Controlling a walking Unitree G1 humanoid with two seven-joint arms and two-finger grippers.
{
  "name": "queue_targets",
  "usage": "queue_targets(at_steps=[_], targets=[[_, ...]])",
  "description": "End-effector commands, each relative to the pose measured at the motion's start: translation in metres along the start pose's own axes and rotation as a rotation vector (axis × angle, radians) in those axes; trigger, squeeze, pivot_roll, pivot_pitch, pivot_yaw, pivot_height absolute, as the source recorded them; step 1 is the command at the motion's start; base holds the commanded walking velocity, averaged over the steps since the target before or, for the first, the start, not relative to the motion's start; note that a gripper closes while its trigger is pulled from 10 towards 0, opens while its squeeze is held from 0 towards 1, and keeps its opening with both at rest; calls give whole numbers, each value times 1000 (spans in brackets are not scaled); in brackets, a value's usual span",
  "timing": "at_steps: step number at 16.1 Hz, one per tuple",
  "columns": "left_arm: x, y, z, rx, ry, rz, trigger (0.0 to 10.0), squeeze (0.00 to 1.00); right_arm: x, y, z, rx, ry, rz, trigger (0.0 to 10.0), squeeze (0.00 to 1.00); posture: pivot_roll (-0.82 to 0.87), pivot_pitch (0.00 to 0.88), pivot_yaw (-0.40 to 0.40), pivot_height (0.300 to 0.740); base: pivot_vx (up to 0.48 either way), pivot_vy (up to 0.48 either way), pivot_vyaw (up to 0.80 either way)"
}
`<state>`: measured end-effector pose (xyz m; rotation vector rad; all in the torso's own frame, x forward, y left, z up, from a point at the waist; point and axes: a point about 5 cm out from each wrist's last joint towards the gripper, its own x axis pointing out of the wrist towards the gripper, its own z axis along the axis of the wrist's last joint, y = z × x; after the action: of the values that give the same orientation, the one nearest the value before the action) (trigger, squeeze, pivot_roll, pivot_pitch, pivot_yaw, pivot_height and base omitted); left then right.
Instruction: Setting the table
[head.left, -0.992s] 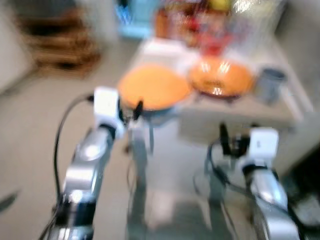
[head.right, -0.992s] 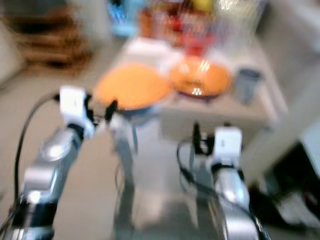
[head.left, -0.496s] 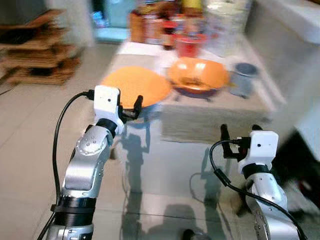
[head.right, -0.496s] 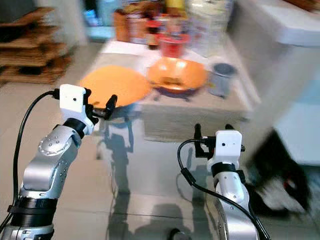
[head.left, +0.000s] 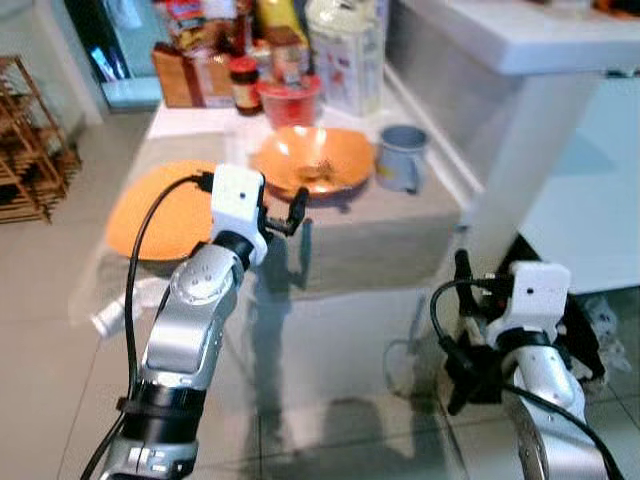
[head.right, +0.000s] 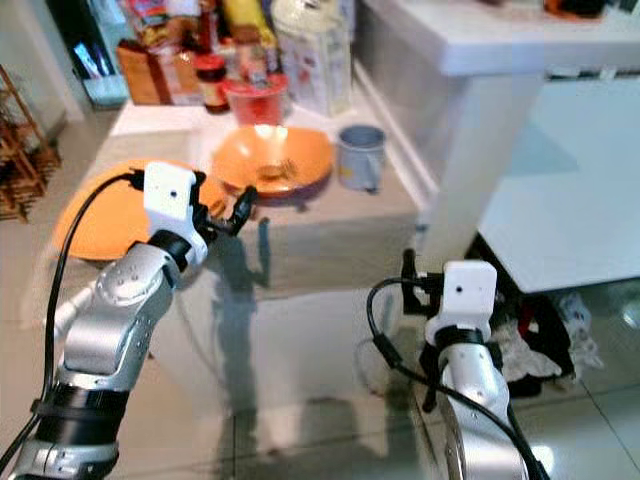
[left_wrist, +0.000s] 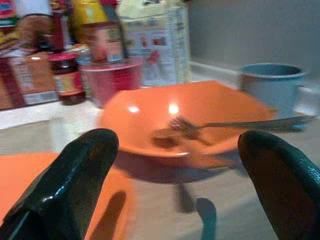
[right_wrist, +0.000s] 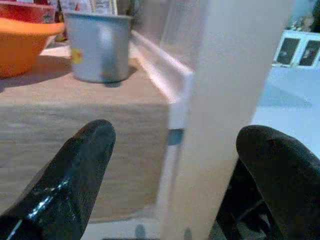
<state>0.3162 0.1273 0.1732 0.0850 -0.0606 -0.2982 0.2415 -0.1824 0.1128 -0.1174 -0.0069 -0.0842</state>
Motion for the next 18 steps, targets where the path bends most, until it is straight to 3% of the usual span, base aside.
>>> queue_targets(at_steps=[1,7,14,18], targets=[[0,7,-1,17,12,36,10000,0,0,5,0,0,-3,22,10000,90,-26,0,-1,740,0,0,0],[6,13,-3,41,50,73,10000,0,2,6,-1,-10,-2,37,10000,90,-24,0,-5,740,0,0,0],[7,22,10,21,-9,136,10000,0,1,8,-1,-15,-2,46,10000,94,-20,0,-9,740,0,0,0],[7,54,9,28,24,250,10000,0,1,8,-2,-16,2,50,10000,90,-18,0,-10,740,0,0,0]])
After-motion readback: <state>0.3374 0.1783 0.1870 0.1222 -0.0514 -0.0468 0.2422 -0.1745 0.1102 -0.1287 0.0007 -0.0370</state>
